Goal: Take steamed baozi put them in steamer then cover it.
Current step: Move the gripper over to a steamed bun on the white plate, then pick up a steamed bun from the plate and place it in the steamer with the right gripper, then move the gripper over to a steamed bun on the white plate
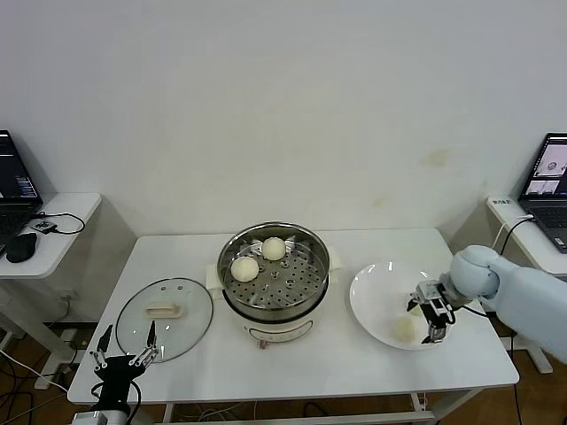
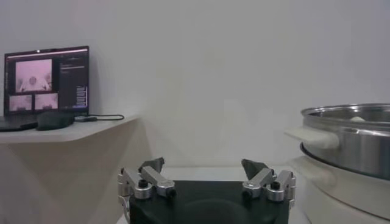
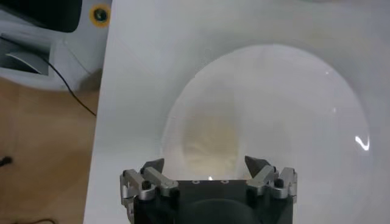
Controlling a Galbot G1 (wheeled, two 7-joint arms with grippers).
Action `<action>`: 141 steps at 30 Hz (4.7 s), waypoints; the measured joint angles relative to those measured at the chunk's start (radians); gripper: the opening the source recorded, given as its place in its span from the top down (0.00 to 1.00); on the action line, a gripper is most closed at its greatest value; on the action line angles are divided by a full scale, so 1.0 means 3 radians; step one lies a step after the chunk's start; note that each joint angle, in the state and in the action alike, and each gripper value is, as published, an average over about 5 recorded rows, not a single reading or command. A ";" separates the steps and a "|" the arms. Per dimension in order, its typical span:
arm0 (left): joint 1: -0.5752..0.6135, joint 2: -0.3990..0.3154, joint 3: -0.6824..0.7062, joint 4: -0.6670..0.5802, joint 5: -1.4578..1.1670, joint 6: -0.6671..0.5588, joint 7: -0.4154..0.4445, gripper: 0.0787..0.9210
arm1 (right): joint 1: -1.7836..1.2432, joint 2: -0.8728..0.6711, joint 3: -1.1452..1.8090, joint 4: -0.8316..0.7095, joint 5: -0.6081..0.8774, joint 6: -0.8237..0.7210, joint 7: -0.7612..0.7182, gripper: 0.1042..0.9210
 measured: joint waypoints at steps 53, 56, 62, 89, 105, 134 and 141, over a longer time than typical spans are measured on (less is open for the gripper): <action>-0.0009 0.0003 -0.0014 -0.0017 0.0003 -0.0008 -0.0010 0.12 | 0.1966 0.0907 -0.0746 0.0043 0.1051 -0.0128 0.0164 0.39; -0.0001 -0.0005 -0.0029 -0.0021 0.0001 -0.0010 -0.0013 0.12 | 0.2028 0.1119 -0.0845 0.0037 0.1128 -0.0090 0.0233 0.39; 0.0017 -0.0027 -0.0055 -0.0046 0.0001 -0.0011 -0.0016 0.12 | 0.2057 0.1505 -0.1054 -0.0007 0.1159 0.0053 0.0329 0.39; -0.0022 -0.0109 -0.0051 0.0007 0.0003 -0.0059 -0.0033 0.12 | 0.1856 0.2196 -0.1603 -0.0133 0.0445 0.1040 0.0395 0.38; -0.0014 -0.0086 -0.0062 0.0008 0.0003 -0.0068 -0.0039 0.12 | 0.1957 0.2065 -0.1495 -0.0065 0.0413 0.1110 0.0402 0.12; -0.0068 0.0052 0.0049 0.0034 0.0008 -0.0062 -0.0037 0.12 | 0.1312 0.0122 -0.0560 0.0241 0.0451 -0.0121 0.0143 0.12; -0.0061 0.0073 0.0029 0.0034 0.0011 -0.0040 -0.0036 0.12 | 0.0732 -0.0033 -0.0156 0.0030 0.0160 -0.0112 0.0138 0.12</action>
